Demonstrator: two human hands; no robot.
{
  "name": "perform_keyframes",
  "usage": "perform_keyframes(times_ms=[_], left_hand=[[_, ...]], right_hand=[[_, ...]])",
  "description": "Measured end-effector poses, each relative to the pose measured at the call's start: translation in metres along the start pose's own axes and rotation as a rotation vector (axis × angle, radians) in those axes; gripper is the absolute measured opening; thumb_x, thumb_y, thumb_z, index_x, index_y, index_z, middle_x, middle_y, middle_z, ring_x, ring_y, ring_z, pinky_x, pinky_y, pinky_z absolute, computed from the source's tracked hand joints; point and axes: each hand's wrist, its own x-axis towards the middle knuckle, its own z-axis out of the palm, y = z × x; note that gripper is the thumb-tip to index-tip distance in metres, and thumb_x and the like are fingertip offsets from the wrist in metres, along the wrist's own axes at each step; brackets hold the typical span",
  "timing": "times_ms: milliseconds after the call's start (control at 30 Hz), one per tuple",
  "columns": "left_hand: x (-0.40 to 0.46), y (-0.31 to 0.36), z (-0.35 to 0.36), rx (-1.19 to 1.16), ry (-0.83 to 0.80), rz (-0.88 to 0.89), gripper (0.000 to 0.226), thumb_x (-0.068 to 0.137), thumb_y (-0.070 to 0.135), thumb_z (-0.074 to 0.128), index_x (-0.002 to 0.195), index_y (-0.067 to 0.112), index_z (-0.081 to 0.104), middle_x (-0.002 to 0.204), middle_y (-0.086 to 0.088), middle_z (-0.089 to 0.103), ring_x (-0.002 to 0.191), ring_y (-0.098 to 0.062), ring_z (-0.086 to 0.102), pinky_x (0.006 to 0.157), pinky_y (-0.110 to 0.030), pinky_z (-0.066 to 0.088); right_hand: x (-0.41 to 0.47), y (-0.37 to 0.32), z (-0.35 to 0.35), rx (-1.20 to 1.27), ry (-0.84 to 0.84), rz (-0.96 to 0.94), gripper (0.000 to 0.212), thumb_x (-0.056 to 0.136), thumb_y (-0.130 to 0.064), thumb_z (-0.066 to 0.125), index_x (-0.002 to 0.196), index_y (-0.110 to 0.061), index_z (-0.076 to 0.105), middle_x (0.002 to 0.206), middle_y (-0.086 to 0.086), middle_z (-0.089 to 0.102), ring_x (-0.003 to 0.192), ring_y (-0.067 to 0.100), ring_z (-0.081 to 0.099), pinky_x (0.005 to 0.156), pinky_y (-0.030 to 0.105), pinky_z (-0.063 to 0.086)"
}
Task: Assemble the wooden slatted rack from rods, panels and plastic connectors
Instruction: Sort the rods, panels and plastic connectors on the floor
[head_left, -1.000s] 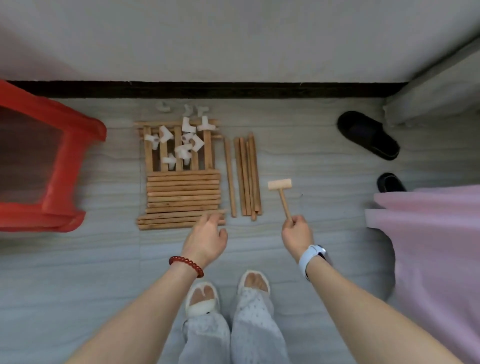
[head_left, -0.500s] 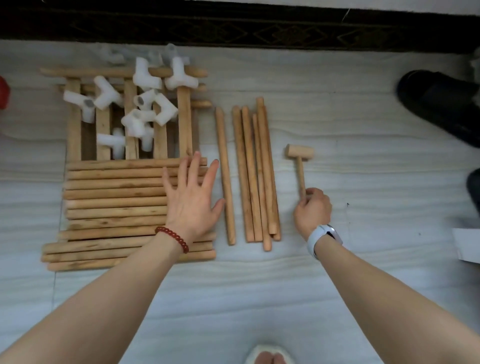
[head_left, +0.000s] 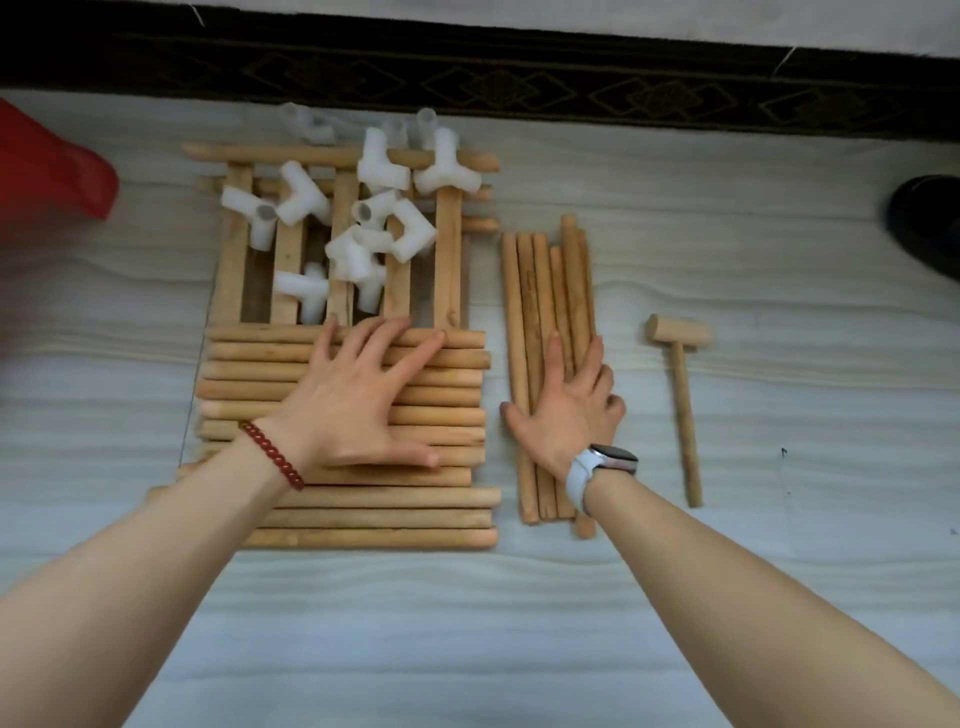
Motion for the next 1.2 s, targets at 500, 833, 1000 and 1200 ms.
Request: perform_keyframes(times_ms=[500, 833, 1000, 1200], left_hand=[[-0.008, -0.003, -0.009, 0.196, -0.167, 0.001, 0.141, 0.045, 0.078, 0.07, 0.133, 0.045, -0.034, 0.155, -0.012, -0.013, 0.141, -0.041, -0.004, 0.109, -0.065, 0.002], [-0.015, 0.0, -0.019, -0.011, -0.12, 0.045, 0.07, 0.071, 0.057, 0.069, 0.125, 0.024, 0.039, 0.093, 0.005, 0.058, 0.084, -0.017, 0.056, 0.072, -0.033, 0.043], [-0.038, 0.008, -0.002, -0.025, -0.127, 0.001, 0.089, 0.07, 0.066, 0.062, 0.141, 0.028, 0.023, 0.131, -0.003, 0.046, 0.12, -0.024, 0.042, 0.102, -0.047, 0.03], [-0.047, 0.022, 0.009, 0.038, -0.05, -0.012, 0.106, 0.061, 0.065, 0.071, 0.143, 0.031, 0.013, 0.125, -0.007, 0.048, 0.115, -0.025, 0.045, 0.1, -0.044, 0.033]], right_hand=[[-0.021, -0.014, -0.023, 0.262, -0.21, 0.164, 0.092, 0.083, -0.014, 0.051, 0.146, -0.033, -0.012, 0.123, 0.02, 0.046, 0.096, 0.039, 0.055, 0.071, 0.034, 0.042], [-0.025, -0.007, -0.031, 0.305, -0.279, 0.202, 0.094, 0.084, -0.011, 0.05, 0.145, -0.036, -0.017, 0.124, 0.017, 0.042, 0.06, 0.02, 0.043, 0.048, 0.027, 0.031], [-0.025, -0.011, -0.025, 0.324, -0.246, 0.225, 0.096, 0.083, -0.011, 0.054, 0.145, -0.036, -0.015, 0.125, 0.019, 0.04, 0.102, 0.035, 0.05, 0.079, 0.04, 0.045], [-0.028, -0.011, -0.025, 0.298, -0.216, 0.193, 0.096, 0.082, -0.014, 0.056, 0.147, -0.035, -0.011, 0.12, 0.022, 0.044, 0.107, 0.039, 0.05, 0.089, 0.043, 0.046]])
